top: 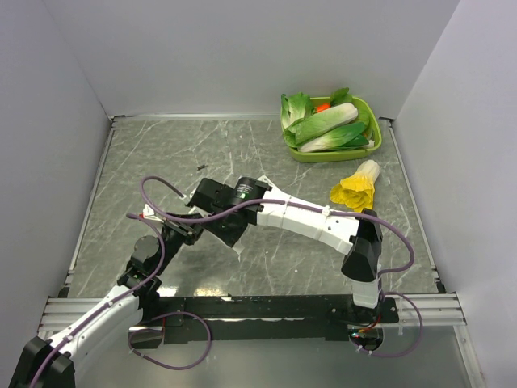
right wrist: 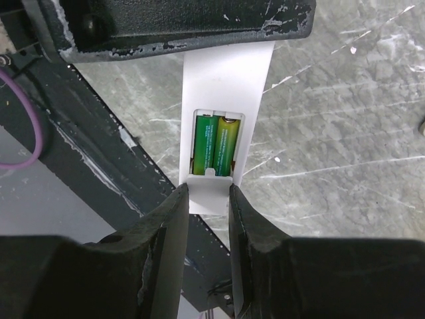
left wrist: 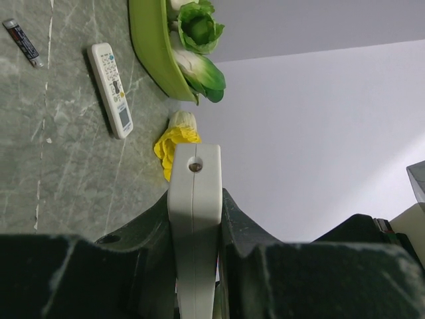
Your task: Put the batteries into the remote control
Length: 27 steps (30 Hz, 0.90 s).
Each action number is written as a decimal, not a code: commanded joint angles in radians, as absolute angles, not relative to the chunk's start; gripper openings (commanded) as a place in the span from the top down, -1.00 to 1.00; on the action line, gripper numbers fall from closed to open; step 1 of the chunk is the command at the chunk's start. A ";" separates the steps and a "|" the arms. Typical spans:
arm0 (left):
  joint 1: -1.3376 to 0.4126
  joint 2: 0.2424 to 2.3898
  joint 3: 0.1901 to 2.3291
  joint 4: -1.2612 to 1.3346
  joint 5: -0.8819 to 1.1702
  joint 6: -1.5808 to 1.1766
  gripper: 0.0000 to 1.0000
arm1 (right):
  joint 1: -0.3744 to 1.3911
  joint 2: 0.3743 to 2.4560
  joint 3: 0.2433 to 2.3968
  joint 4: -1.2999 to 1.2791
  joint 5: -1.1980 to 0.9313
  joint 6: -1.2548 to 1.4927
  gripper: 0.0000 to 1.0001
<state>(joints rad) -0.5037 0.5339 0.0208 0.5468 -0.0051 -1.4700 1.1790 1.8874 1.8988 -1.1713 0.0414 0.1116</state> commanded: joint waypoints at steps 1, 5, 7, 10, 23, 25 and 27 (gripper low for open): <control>-0.509 0.526 -0.126 0.664 0.009 -1.508 0.96 | 1.167 1.844 1.862 -1.091 0.061 0.087 0.79; -0.509 0.538 -0.149 0.715 0.012 -1.555 0.95 | 1.166 1.833 1.829 -1.045 0.072 0.092 0.85; -0.509 0.538 -0.150 0.700 0.003 -1.568 0.95 | 1.164 1.818 1.815 -1.020 0.081 0.094 0.87; -0.509 0.531 -0.166 0.660 0.002 -1.595 0.96 | 1.164 1.795 1.783 -0.977 0.092 0.101 0.92; -0.509 0.465 -0.172 0.551 -0.069 -1.571 0.96 | 1.154 1.700 1.612 -0.804 0.091 0.084 1.00; -0.509 0.474 -0.167 0.558 -0.061 -1.560 0.96 | 1.154 1.697 1.617 -0.799 0.089 0.084 1.00; -0.509 0.485 -0.160 0.540 -0.069 -1.530 0.96 | 1.154 1.694 1.623 -0.802 0.084 0.081 1.00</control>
